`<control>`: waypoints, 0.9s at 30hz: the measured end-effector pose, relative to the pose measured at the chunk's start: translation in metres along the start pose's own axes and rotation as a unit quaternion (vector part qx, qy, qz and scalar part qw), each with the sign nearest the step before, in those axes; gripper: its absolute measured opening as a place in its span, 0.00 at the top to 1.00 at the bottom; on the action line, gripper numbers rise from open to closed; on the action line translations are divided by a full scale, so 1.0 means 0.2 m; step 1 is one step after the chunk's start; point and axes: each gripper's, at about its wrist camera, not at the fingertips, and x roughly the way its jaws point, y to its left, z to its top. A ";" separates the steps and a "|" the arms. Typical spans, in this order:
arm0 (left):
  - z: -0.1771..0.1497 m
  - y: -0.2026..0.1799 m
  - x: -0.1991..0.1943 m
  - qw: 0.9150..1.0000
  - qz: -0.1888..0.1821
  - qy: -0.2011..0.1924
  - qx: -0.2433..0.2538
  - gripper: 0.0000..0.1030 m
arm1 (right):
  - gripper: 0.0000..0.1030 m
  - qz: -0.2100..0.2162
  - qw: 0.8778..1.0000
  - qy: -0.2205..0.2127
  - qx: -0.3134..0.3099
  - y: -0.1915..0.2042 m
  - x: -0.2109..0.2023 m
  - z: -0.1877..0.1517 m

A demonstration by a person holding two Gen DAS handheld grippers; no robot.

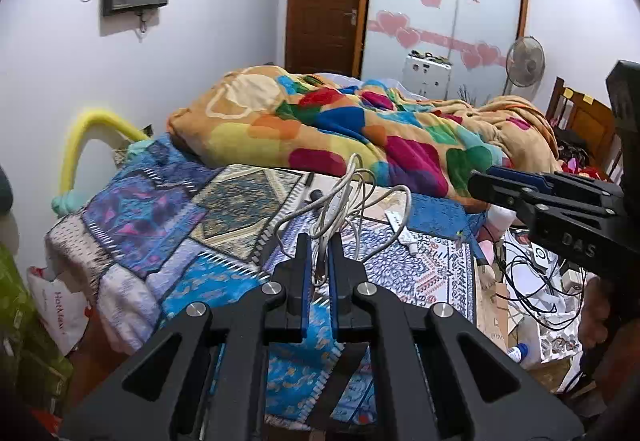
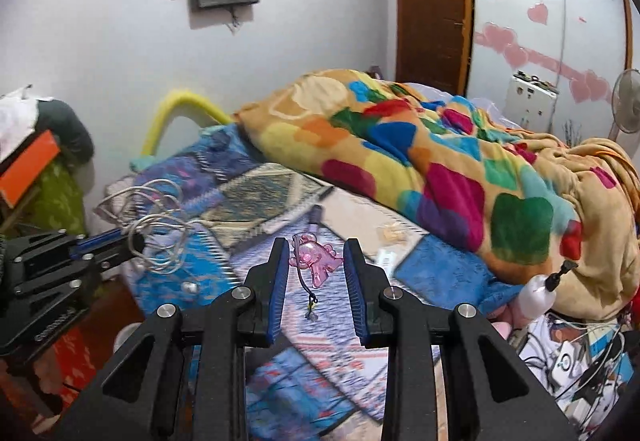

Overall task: Collect trash
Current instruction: 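Carry the cable and pink clip over the white bucket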

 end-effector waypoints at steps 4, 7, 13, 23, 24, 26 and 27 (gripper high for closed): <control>-0.05 0.08 -0.13 1.000 0.011 -0.004 -0.006 0.94 | 0.75 0.016 1.000 -0.005 -0.012 0.13 -0.06 -0.01; -0.09 0.14 -0.22 1.000 0.024 -0.006 -0.011 0.94 | 0.75 0.029 0.999 -0.005 -0.023 0.25 -0.10 -0.02; -0.20 0.32 -0.41 0.998 0.051 -0.008 -0.030 0.94 | 0.75 0.048 0.998 -0.007 -0.046 0.46 -0.17 -0.04; -0.44 0.67 -0.71 0.991 0.112 0.019 -0.075 0.94 | 0.75 0.103 0.992 -0.001 -0.075 0.83 -0.23 -0.10; -0.46 0.71 -0.73 0.989 0.118 0.023 -0.081 0.94 | 0.75 0.112 0.991 0.002 -0.076 0.87 -0.22 -0.10; -0.52 0.78 -0.78 0.987 0.130 0.029 -0.089 0.94 | 0.75 0.121 0.989 0.005 -0.082 0.94 -0.22 -0.12; -0.54 0.81 -0.81 0.986 0.137 0.030 -0.092 0.94 | 0.75 0.124 0.988 0.006 -0.088 0.98 -0.22 -0.13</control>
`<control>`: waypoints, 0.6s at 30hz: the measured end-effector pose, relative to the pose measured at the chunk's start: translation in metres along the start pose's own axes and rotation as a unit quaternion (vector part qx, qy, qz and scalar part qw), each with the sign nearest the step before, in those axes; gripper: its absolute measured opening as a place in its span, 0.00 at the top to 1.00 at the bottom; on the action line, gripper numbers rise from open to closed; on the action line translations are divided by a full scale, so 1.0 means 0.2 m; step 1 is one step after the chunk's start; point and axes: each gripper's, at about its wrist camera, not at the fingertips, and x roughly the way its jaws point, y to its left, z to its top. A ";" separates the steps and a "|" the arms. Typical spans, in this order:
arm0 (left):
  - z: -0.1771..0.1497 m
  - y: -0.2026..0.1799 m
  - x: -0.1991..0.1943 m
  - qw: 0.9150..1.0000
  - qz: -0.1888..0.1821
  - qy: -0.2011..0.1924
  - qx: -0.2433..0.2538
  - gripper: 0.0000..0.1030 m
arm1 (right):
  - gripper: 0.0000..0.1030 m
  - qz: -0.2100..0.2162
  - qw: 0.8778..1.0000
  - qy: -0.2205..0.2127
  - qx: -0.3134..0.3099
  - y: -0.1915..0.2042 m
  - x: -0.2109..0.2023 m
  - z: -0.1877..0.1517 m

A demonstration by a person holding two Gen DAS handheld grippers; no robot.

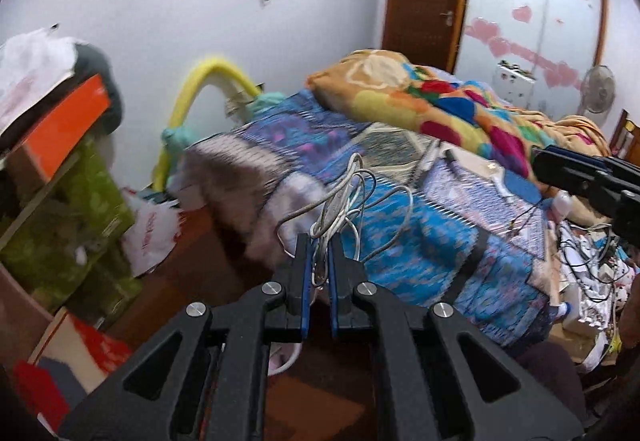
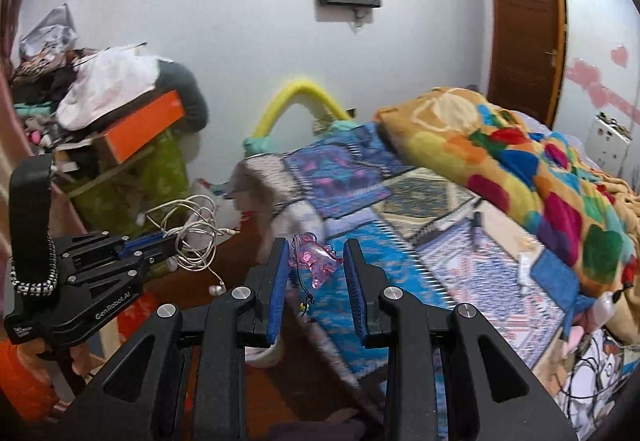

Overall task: Collect trash
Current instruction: 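Carry the cable and pink clip over the white bucket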

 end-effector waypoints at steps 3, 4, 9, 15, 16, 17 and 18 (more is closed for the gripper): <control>-0.05 0.12 -0.03 1.000 0.019 0.004 -0.013 0.94 | 0.75 0.012 1.000 0.006 -0.015 0.11 0.03 -0.01; -0.07 0.16 -0.04 1.000 0.024 0.006 -0.019 0.94 | 0.75 0.015 1.000 0.010 -0.021 0.15 0.05 -0.01; -0.15 0.32 -0.03 0.998 0.043 0.018 -0.040 0.94 | 0.75 0.028 0.998 0.026 -0.043 0.29 0.13 -0.01; -0.25 0.47 0.08 0.996 0.047 0.047 -0.058 0.94 | 0.75 0.043 0.995 0.059 -0.065 0.44 0.31 -0.04; -0.27 0.49 0.11 0.996 0.047 0.054 -0.062 0.94 | 0.75 0.045 0.995 0.065 -0.067 0.46 0.34 -0.05; -0.29 0.51 0.14 0.995 0.046 0.061 -0.066 0.94 | 0.75 0.048 0.994 0.073 -0.070 0.48 0.38 -0.06; -0.31 0.53 0.17 0.994 0.044 0.067 -0.069 0.94 | 0.75 0.049 0.993 0.078 -0.072 0.51 0.41 -0.07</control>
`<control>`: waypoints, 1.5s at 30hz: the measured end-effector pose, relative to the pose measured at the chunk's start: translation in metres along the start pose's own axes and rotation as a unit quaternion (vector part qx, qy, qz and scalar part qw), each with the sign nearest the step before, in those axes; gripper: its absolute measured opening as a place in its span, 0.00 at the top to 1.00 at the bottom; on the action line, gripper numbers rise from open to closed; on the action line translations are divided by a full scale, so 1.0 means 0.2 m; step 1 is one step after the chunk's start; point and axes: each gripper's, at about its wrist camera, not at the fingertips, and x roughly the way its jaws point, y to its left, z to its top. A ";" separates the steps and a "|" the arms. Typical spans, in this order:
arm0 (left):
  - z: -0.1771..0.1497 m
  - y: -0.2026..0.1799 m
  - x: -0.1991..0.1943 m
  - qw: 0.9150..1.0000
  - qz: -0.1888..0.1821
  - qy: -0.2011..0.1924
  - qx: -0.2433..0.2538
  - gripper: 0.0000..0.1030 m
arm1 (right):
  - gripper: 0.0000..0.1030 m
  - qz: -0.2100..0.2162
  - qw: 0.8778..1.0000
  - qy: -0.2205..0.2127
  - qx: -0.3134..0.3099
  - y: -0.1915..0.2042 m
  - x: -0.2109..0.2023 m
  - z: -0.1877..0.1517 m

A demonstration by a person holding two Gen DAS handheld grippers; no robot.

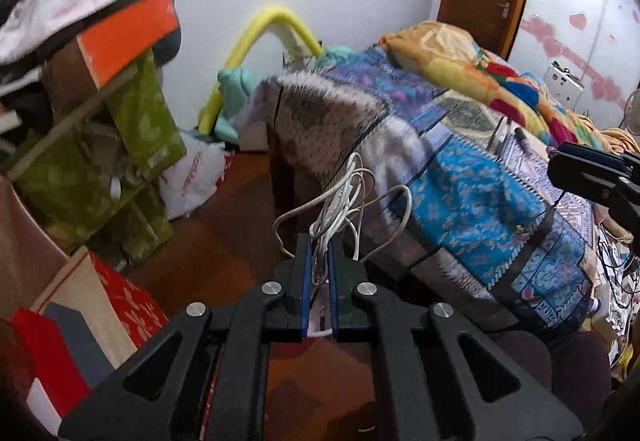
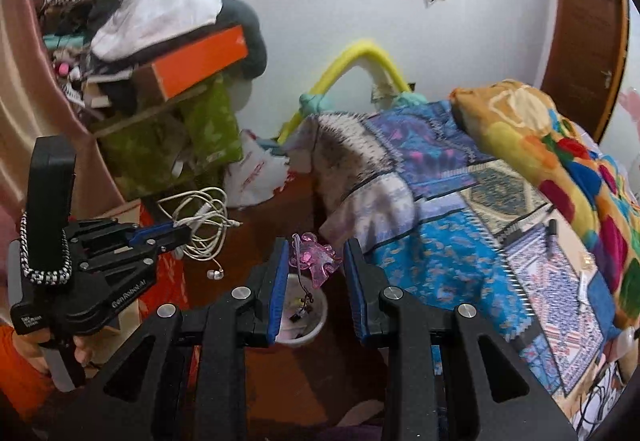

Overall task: Collect trash
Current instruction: 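Carry the cable and pink clip over the white bucket, then open the left gripper over the bucket while the right gripper releases the clip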

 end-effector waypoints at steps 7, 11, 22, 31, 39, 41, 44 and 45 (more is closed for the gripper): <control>-0.08 0.08 0.26 0.999 -0.013 0.051 -0.013 0.94 | 0.75 0.019 0.998 0.054 0.000 0.06 0.28 -0.02; -0.11 0.14 0.42 0.996 -0.022 0.083 -0.036 0.94 | 0.75 0.029 0.996 0.087 0.001 0.07 0.44 -0.02; -0.18 0.25 0.73 0.987 -0.032 0.141 -0.074 0.94 | 0.75 0.066 0.986 0.152 0.009 0.08 0.78 -0.01; -0.15 0.28 0.83 0.983 -0.035 0.157 -0.087 0.94 | 0.74 0.065 0.982 0.178 -0.002 0.10 0.90 0.00; -0.09 0.21 0.87 0.984 -0.040 0.161 -0.066 0.89 | 0.74 0.065 0.981 0.182 0.031 -0.03 0.88 -0.03; -0.08 0.19 0.88 0.984 -0.035 0.164 -0.064 0.82 | 0.74 0.062 0.981 0.182 0.036 -0.05 0.87 -0.03; -0.07 0.18 0.85 0.984 -0.026 0.164 -0.062 0.80 | 0.73 0.062 0.981 0.179 0.041 -0.07 0.84 -0.03; -0.06 0.17 0.84 0.984 -0.027 0.162 -0.063 0.80 | 0.73 0.064 0.982 0.176 0.041 -0.08 0.82 -0.03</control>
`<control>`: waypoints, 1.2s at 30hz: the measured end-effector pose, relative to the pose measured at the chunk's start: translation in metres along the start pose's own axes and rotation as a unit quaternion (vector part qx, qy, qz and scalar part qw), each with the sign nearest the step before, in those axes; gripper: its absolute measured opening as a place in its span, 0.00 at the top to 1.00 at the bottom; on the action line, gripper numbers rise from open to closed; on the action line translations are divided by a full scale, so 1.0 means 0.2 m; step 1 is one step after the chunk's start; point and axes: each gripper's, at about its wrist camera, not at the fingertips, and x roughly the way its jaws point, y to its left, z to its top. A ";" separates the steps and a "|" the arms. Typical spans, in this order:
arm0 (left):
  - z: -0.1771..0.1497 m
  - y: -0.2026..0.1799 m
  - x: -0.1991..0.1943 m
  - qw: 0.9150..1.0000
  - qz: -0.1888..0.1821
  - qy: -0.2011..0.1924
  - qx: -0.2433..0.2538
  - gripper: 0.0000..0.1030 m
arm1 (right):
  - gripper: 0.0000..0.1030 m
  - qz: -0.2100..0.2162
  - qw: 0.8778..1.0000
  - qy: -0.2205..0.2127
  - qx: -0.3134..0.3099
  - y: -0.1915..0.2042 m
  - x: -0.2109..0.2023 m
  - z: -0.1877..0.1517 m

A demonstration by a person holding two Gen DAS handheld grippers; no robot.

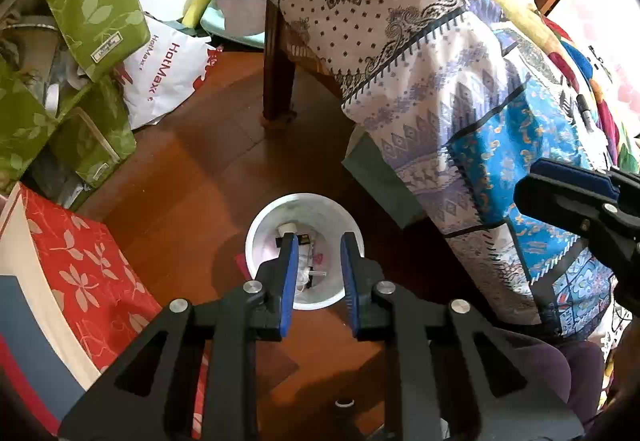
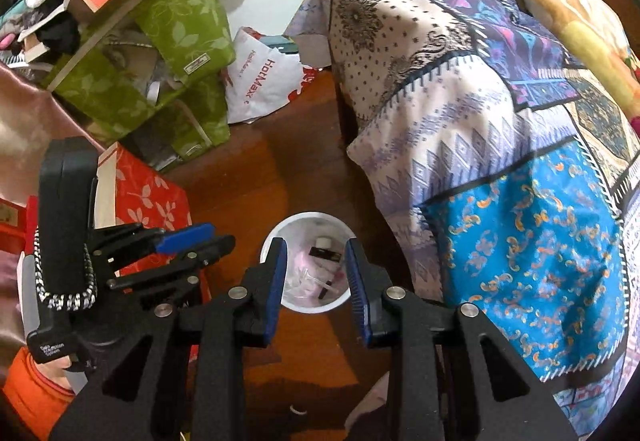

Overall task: Collect trash
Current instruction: 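Open the left gripper over the bucket while the right gripper releases the clip, then move both open tools back over the items on the cloth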

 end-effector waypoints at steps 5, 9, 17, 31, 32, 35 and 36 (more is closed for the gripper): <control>-0.01 -0.06 -0.17 0.999 0.002 -0.032 0.007 0.80 | 0.73 -0.005 1.000 -0.026 -0.005 -0.01 -0.14 -0.04; -0.02 -0.14 -0.35 0.998 0.008 -0.066 0.022 0.80 | 0.73 -0.013 0.998 -0.059 -0.008 -0.03 -0.30 -0.07; 0.00 -0.43 -0.71 0.987 0.000 -0.145 0.062 0.79 | 0.73 -0.032 0.989 -0.141 0.020 -0.16 -0.70 -0.15; 0.09 -1.24 -0.86 0.964 -0.065 -0.201 0.159 0.46 | 0.65 -0.122 0.960 -0.225 0.114 -0.71 -1.17 -0.49; 0.10 -1.30 -0.84 0.963 -0.068 -0.200 0.165 0.45 | 0.64 -0.127 0.958 -0.225 0.121 -0.76 -1.18 -0.51; 0.12 -1.50 -0.76 0.961 -0.074 -0.188 0.189 0.45 | 0.64 -0.147 0.952 -0.222 0.148 -0.92 -1.21 -0.59; 0.13 -1.57 -0.73 0.960 -0.078 -0.183 0.197 0.45 | 0.64 -0.152 0.950 -0.220 0.159 -0.99 -1.22 -0.62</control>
